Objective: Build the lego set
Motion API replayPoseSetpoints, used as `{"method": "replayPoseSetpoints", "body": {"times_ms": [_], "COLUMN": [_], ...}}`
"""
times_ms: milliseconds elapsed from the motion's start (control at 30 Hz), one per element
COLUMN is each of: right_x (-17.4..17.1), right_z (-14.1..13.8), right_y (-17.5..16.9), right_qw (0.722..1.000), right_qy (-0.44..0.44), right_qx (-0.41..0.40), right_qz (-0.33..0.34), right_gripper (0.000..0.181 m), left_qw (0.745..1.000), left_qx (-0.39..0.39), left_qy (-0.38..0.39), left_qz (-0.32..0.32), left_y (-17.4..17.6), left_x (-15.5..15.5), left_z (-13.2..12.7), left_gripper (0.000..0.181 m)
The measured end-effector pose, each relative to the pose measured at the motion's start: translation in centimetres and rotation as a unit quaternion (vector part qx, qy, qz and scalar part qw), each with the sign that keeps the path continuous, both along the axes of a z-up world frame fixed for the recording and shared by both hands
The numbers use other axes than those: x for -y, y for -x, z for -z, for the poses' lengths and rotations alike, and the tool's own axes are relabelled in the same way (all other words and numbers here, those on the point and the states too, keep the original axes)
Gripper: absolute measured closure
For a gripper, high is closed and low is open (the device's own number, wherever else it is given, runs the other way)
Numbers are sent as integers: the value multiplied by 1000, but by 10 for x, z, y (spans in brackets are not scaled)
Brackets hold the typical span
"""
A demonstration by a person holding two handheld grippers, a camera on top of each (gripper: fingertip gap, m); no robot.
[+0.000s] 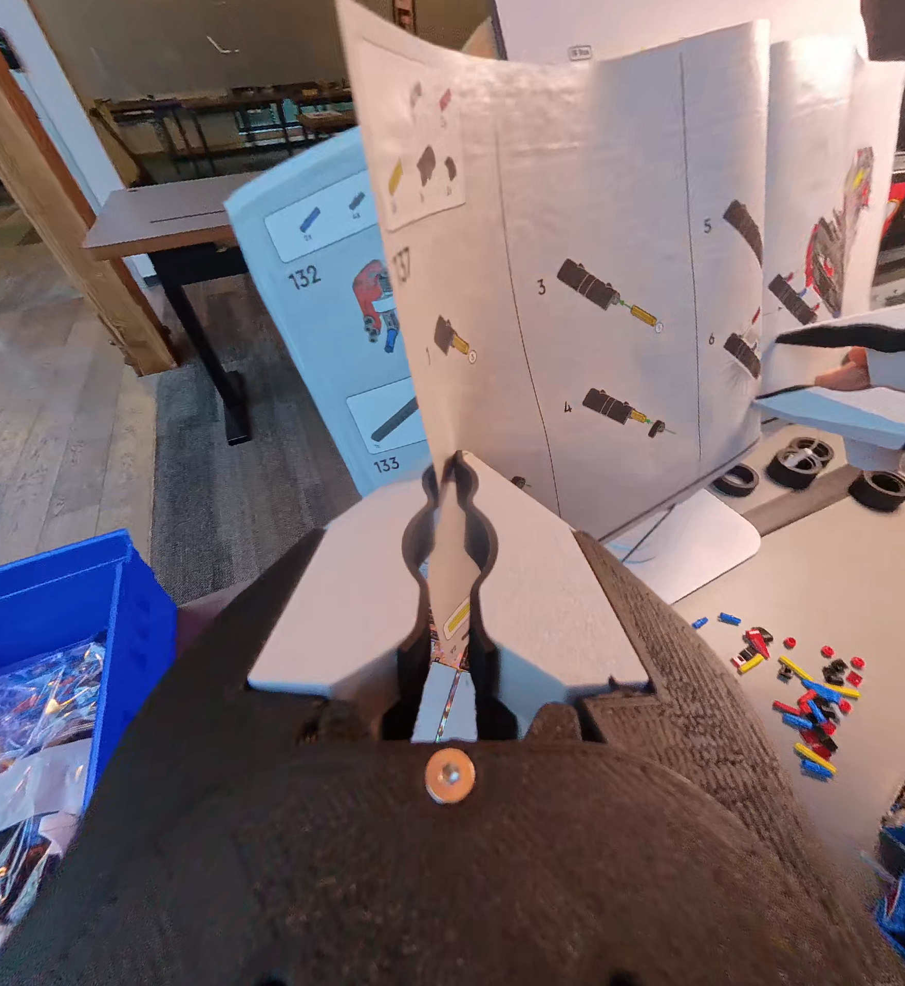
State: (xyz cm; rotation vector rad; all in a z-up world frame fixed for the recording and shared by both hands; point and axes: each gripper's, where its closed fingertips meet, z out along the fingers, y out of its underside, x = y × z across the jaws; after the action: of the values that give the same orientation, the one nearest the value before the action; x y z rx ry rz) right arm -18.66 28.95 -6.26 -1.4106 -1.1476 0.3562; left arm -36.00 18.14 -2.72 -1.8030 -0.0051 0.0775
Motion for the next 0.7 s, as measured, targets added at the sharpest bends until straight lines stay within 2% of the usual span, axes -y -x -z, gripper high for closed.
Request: {"method": "replayPoseSetpoints", "body": {"times_ms": [33, 167, 233, 333, 400, 467, 567, 600, 700], "right_x": [0, -3, -4, -6, -7, -7, -7, -7, -9], "right_z": [0, 3, 5, 5, 5, 5, 4, 4, 4], "right_y": [2, 9, 13, 15, 16, 17, 18, 18, 18], "right_qw": [1000, 1000, 999, 998, 998, 997, 997, 996, 996], "right_qy": [3, 16, 17, 21, 23, 20, 33, 41, 47], "right_qx": [-2, -11, -20, -38, -44, -47, -53, -55, -49], "right_qz": [6, 24, 34, 43, 47, 52, 54, 53, 52], "right_gripper": [136, 119, 112, 110, 110, 109, 109, 109, 110], "left_qw": [1000, 992, 987, 980, 962, 921, 834, 811, 774], "left_qx": [3, 25, 61, 167, 263, 385, 547, 579, 618], "left_qy": [-13, -104, -133, -103, -66, -39, -59, -78, -131], "left_qz": [-13, -64, -64, -15, 18, 40, 36, 31, 26], "left_y": [0, -9, -24, -62, -88, -106, -107, -104, -97], "left_x": [2, 32, 47, 48, 39, 25, -1, -8, -26], "left_z": [-6, -28, -23, 21, 62, 97, 128, 131, 130], "left_gripper": [175, 151, 148, 142, 131, 116, 100, 100, 101]}}
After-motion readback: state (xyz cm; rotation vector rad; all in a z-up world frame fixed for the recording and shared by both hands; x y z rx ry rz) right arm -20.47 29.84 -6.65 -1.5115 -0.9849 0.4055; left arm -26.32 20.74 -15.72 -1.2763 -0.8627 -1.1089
